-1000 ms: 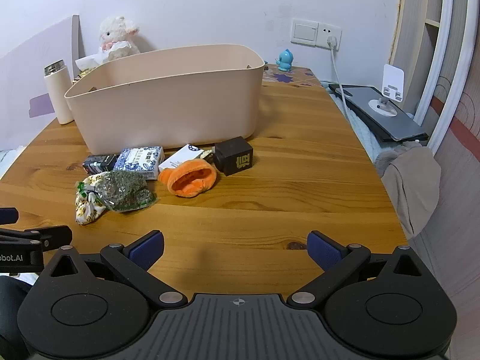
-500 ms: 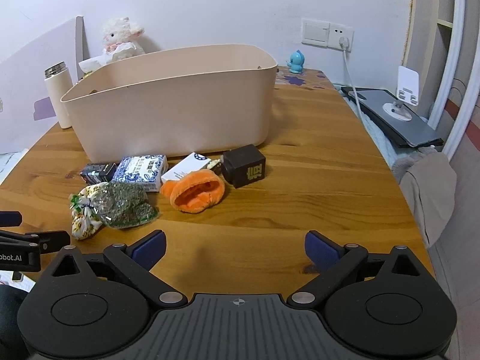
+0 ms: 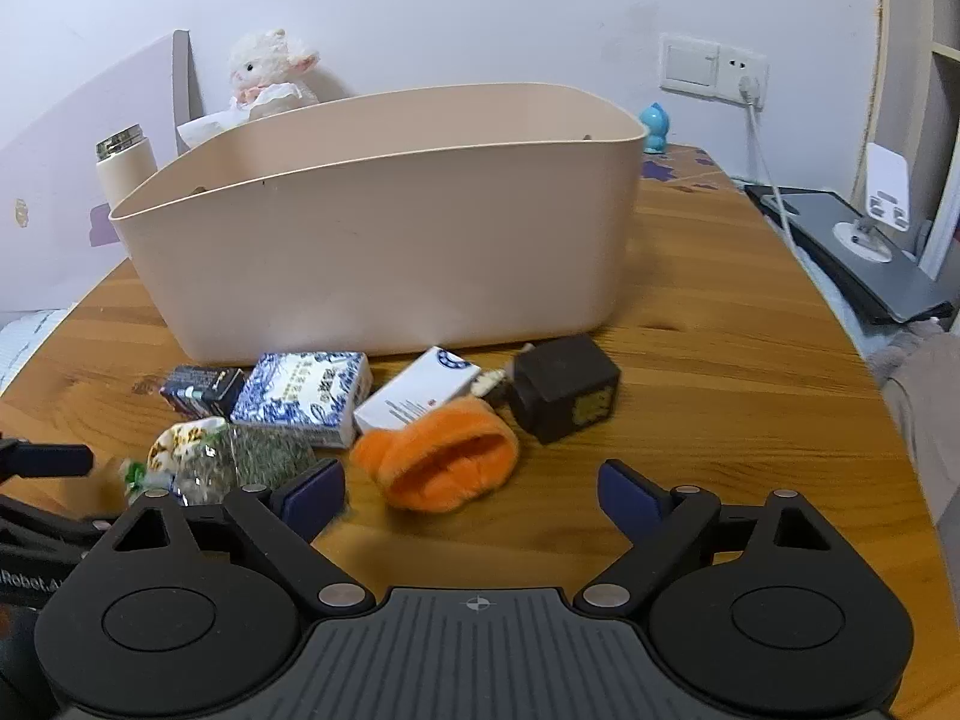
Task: Organize objects
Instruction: 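Grasp the floral cloth with the left gripper while the right grasps the orange sock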
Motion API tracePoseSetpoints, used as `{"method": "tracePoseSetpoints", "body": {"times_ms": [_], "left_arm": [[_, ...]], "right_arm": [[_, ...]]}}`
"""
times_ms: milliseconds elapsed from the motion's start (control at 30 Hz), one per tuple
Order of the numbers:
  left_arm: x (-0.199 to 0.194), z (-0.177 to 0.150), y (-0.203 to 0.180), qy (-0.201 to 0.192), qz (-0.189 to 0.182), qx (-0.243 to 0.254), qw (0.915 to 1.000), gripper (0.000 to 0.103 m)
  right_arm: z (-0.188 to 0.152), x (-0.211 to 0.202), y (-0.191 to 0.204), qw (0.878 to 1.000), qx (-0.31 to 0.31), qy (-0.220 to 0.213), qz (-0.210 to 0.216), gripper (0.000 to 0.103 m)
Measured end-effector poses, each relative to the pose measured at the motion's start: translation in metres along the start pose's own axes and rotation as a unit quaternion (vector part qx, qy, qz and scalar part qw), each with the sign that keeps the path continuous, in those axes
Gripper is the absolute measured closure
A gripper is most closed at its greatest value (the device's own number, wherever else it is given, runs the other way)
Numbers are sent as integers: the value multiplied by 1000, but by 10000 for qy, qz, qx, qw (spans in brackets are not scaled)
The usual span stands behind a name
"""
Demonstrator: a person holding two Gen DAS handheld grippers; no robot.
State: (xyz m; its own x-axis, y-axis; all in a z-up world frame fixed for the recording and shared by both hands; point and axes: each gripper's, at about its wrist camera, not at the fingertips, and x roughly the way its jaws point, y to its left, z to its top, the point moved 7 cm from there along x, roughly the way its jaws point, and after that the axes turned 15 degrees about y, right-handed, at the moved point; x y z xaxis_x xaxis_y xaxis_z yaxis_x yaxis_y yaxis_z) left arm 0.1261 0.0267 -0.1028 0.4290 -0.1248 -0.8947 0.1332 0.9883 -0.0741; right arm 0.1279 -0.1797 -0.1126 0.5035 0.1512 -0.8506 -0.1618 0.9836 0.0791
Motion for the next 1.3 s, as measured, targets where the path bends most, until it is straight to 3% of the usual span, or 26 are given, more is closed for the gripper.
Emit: {"method": "tracePoseSetpoints", "body": {"times_ms": [200, 300, 367, 433, 500, 533, 800, 1300], "left_arm": [[6, 6, -4, -64, 113, 213, 9997, 21], [5, 7, -5, -126, 218, 385, 9989, 45], [3, 8, -7, -139, 135, 455, 9988, 69], [3, 8, -9, -122, 29, 524, 9985, 81], [3, 8, -11, -130, -19, 566, 9983, 86], [3, 8, -12, -137, -52, 581, 9982, 93], [-8, 1, -4, -83, -111, 307, 9994, 95], [-87, 21, 12, -909, 15, 24, 9959, 95]], "right_arm": [[9, 15, 7, 10000, -18, 50, -2, 26], [11, 20, 9, 10000, -23, 79, 23, 45], [11, 22, 11, 9999, -55, 92, 20, 60], [10, 22, 14, 9999, -106, 73, 38, 73], [8, 21, 15, 9998, -179, 66, 8, 83], [7, 20, 16, 9998, -208, 59, -36, 85], [0, -2, 9, 9998, -158, -77, -54, 88], [24, -72, -7, 9960, -166, -870, -88, 88]]}}
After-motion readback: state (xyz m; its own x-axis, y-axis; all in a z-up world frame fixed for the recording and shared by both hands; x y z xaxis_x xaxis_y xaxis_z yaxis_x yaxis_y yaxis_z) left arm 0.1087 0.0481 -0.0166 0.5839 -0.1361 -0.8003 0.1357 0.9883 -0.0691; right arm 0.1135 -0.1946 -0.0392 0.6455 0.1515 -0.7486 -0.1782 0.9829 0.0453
